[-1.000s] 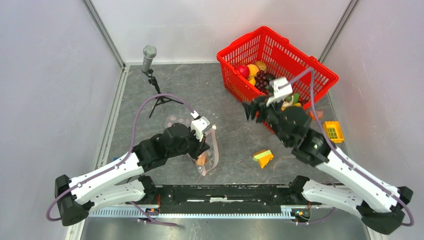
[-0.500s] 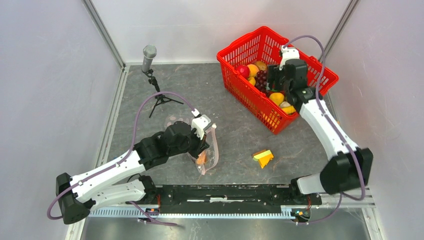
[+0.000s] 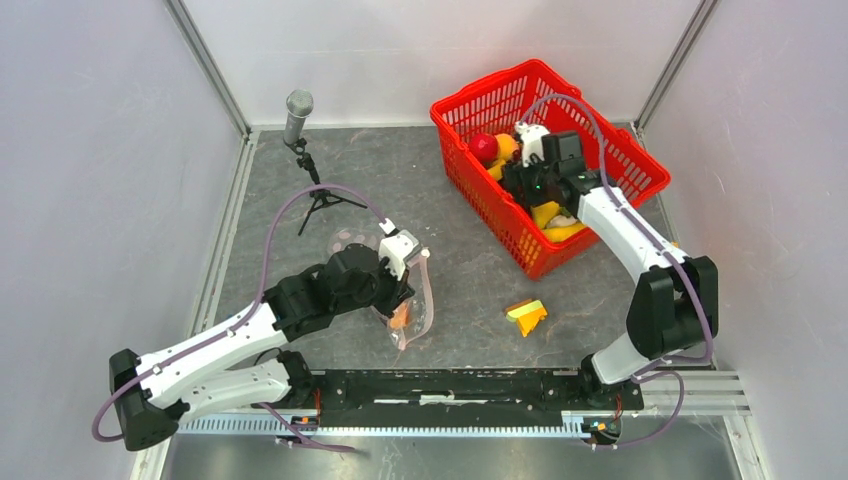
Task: Place the food in the zip-top bag and seal the zipper
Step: Move the bin to the center of the board, then pick up the fake vegetable from the bin.
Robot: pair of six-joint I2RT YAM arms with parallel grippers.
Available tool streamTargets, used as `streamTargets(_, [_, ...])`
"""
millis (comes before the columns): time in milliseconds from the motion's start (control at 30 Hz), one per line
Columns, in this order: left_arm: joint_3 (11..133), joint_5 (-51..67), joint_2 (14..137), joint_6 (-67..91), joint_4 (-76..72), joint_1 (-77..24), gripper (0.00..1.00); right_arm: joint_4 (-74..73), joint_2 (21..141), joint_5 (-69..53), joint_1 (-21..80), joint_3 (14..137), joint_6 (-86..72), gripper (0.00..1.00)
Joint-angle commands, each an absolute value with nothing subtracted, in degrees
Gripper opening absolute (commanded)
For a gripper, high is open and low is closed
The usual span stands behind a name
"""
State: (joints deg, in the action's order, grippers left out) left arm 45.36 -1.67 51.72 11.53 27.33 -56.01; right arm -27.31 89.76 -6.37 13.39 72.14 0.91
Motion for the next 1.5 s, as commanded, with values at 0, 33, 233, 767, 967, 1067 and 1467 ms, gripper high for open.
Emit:
streamTargets(0, [46.35, -3.31, 49.63, 11.82, 26.37, -56.15, 0.02, -26.24, 86.9, -14.1, 20.76, 71.97, 1.84, 0.82])
streamTargets(33, [46.24, -3.35, 49.36, 11.94, 26.33, -56.15, 0.02, -26.09, 87.41, -14.07, 21.73, 72.42, 1.52, 0.82])
streamTargets(233, [45.32, -3.25, 48.08, 13.09, 26.19, -56.16, 0.02, -23.13, 88.91, -5.75, 23.07, 75.06, 0.45, 0.85])
streamTargets(767, [45.81, -4.23, 50.56, 12.06, 26.08, -56.16, 0.02, -27.41, 111.32, -14.29, 21.72, 84.86, 17.95, 0.86])
streamTargets(967, [45.98, -4.83, 50.71, 11.86, 26.19, -56.15, 0.02, -30.67, 118.29, -13.0, 19.76, 87.0, 17.18, 0.81])
streamTargets(1067, [45.9, -4.62, 50.71, 11.95, 26.02, -56.06, 0.02, -27.09, 117.36, -14.34, 18.62, 83.61, 15.06, 0.74])
streamTargets(1467, [44.98, -4.21, 48.84, 13.09, 26.0, -56.06, 0.02, -15.06, 101.08, -26.38, 10.2, 75.16, 2.69, 0.1])
